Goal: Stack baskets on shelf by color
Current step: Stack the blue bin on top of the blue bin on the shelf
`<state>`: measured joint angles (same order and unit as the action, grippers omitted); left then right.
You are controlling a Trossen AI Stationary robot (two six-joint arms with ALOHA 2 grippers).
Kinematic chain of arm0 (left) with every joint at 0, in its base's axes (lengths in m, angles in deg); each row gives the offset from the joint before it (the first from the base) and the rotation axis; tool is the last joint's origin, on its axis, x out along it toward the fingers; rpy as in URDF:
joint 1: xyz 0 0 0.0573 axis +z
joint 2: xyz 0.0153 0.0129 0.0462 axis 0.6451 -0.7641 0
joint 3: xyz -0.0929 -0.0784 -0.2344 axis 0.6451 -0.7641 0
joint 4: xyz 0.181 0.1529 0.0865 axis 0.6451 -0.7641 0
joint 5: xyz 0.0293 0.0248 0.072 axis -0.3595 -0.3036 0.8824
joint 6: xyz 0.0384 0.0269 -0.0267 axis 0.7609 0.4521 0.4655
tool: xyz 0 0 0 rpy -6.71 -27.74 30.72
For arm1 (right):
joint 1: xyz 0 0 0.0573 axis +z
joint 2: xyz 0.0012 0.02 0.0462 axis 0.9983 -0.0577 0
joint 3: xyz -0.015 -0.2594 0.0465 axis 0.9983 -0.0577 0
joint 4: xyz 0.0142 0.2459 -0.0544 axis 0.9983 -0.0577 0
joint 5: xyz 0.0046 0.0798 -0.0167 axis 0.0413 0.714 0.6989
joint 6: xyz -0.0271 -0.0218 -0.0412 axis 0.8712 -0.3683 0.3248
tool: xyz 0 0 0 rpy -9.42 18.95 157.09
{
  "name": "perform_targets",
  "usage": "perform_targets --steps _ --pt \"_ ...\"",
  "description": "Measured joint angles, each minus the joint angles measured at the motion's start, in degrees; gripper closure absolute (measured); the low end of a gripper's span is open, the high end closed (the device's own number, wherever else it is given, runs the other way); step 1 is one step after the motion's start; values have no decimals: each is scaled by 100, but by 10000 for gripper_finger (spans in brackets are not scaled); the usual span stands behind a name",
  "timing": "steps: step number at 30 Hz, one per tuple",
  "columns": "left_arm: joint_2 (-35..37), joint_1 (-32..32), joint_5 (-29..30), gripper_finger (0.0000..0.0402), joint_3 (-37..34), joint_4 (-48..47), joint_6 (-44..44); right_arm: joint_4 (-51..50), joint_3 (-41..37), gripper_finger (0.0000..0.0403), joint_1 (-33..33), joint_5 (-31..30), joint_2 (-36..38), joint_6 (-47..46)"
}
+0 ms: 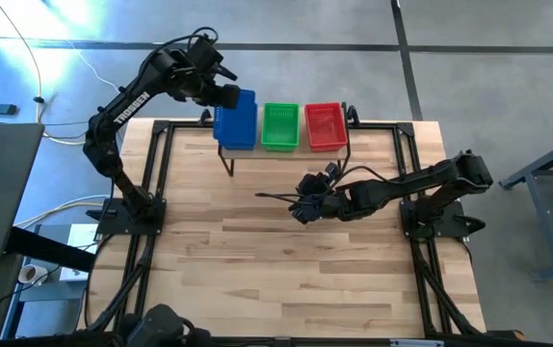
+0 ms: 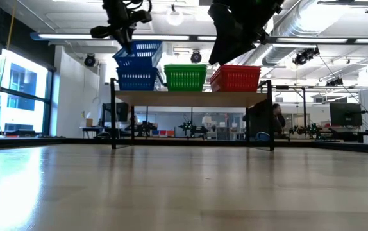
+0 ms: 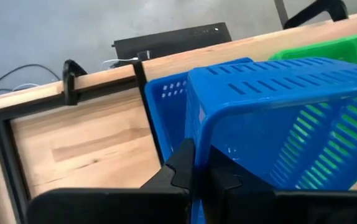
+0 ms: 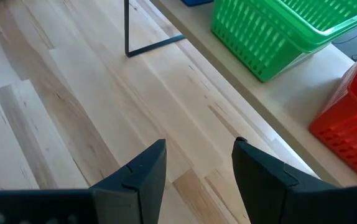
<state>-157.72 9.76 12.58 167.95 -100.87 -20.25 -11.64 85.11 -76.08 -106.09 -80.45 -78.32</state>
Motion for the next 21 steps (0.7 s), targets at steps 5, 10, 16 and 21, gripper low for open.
perform_targets --steps 5,10,16,21 --pt "-2 34 -199 401 -1 2 1 0 0 236 0 -1 0 -1" --pt "-47 108 -224 401 -2 -6 -85 0 0 236 0 0 0 -2" --pt "-189 99 -213 401 -2 -9 -11 -3 0 236 0 11 0 -2" --pt "-346 96 -278 401 -7 -37 5 -9 0 236 0 26 0 -2"
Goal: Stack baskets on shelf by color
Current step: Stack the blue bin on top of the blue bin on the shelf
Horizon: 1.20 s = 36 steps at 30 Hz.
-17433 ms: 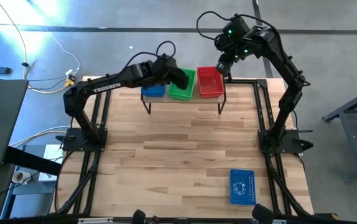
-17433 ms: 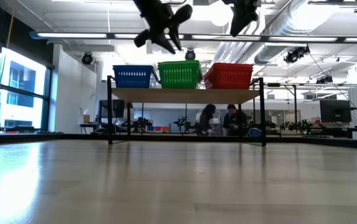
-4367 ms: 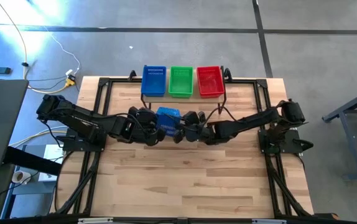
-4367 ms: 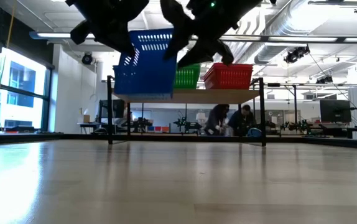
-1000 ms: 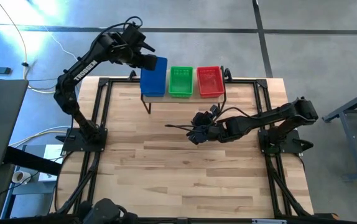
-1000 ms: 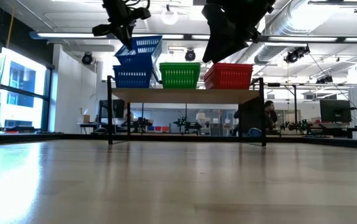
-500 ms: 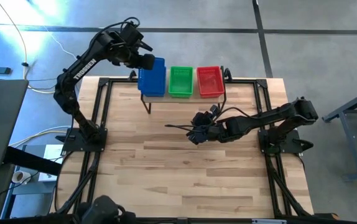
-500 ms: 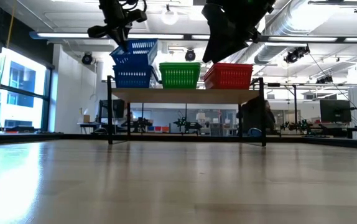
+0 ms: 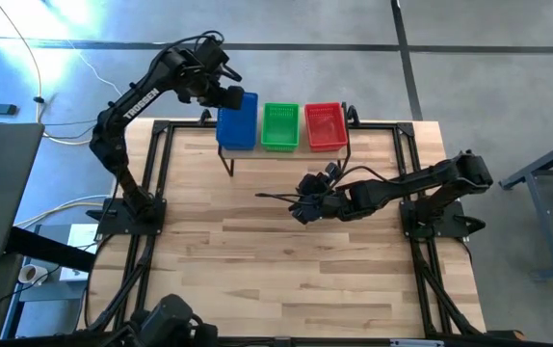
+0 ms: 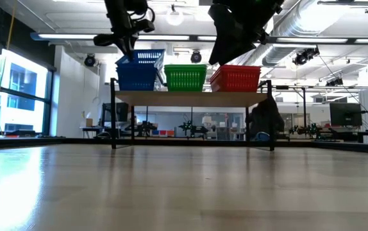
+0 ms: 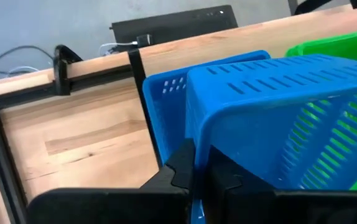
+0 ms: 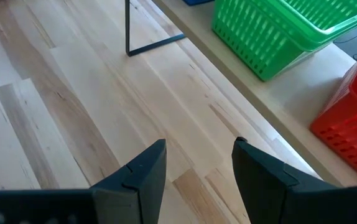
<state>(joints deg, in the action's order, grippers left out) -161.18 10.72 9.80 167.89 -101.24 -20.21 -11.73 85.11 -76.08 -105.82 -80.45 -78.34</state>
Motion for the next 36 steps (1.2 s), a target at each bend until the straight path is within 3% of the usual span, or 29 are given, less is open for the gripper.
perform_targets --steps 15,28,36 --pt "-4 9 -170 398 0 -1 268 -9 0 236 0 7 0 0" --pt "-4 9 50 318 0 117 446 -15 0 236 0 25 0 0" --pt "23 9 51 308 0 318 799 -25 0 236 0 24 0 -1"
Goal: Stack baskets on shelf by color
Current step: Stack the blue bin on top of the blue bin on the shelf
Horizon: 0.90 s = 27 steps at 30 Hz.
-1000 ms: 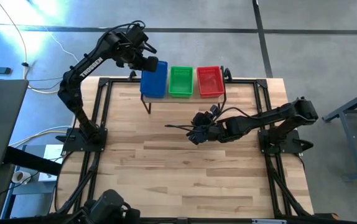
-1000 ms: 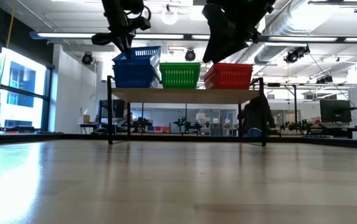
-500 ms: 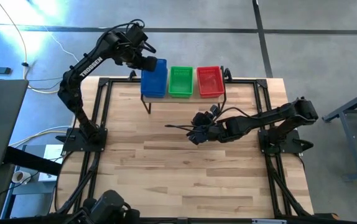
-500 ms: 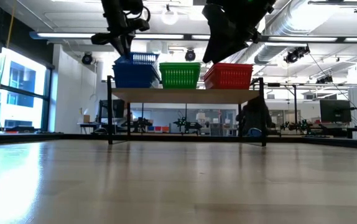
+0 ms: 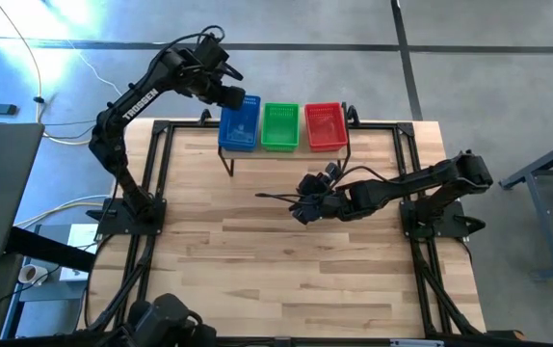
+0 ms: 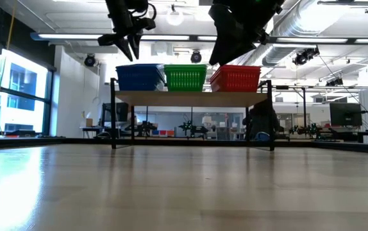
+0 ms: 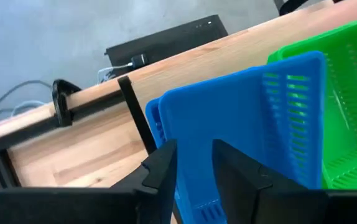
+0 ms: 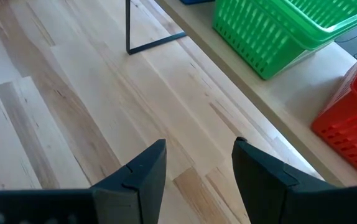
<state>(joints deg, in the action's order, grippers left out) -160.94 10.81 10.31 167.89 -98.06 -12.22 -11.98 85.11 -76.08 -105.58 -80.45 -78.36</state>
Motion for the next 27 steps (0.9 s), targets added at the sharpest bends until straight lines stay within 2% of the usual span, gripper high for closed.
perform_targets --steps 10,14,18,27 --pt "375 -16 365 313 0 295 631 -15 0 236 0 -2 0 -40" --pt "408 -184 366 316 4 770 1250 -15 0 236 -11 -2 0 -38" --pt "356 -383 351 316 9 1385 2379 -29 0 236 -11 -7 0 140" --pt "320 -436 391 316 2 1387 5280 -30 -2 236 -11 111 0 -38"
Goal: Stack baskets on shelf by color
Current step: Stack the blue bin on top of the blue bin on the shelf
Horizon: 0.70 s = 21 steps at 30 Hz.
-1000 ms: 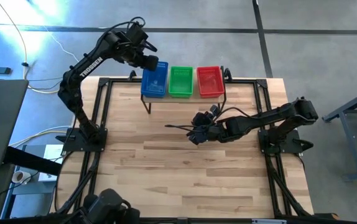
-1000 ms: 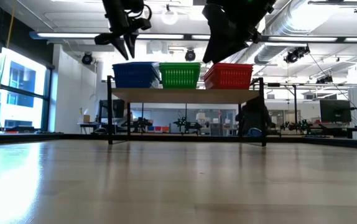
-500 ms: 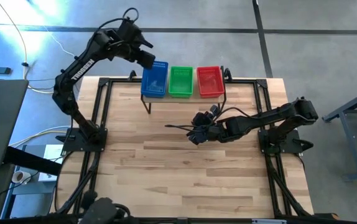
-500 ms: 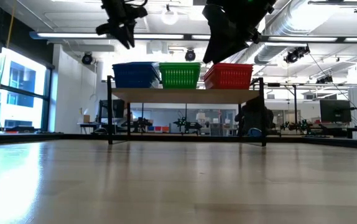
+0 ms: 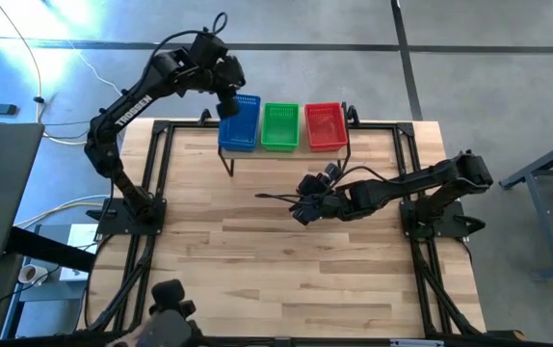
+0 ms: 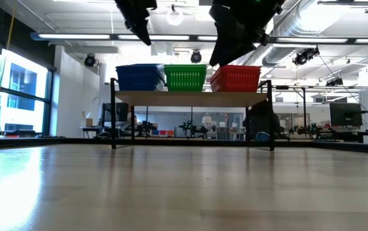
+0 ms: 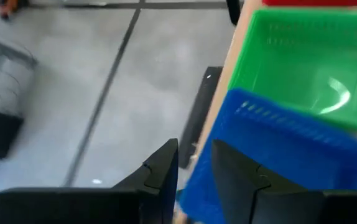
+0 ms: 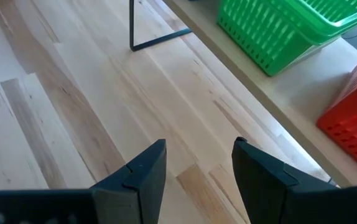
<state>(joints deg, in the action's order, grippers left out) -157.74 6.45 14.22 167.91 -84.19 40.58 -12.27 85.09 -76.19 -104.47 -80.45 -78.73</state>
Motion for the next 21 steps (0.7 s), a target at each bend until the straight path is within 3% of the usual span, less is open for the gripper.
perform_targets --steps 6,21 --pt "2 24 -116 316 0 -79 1014 0 0 236 0 4 0 -2" --pt "-24 18 -119 316 -400 -65 1481 -91 0 236 0 -1 0 41"
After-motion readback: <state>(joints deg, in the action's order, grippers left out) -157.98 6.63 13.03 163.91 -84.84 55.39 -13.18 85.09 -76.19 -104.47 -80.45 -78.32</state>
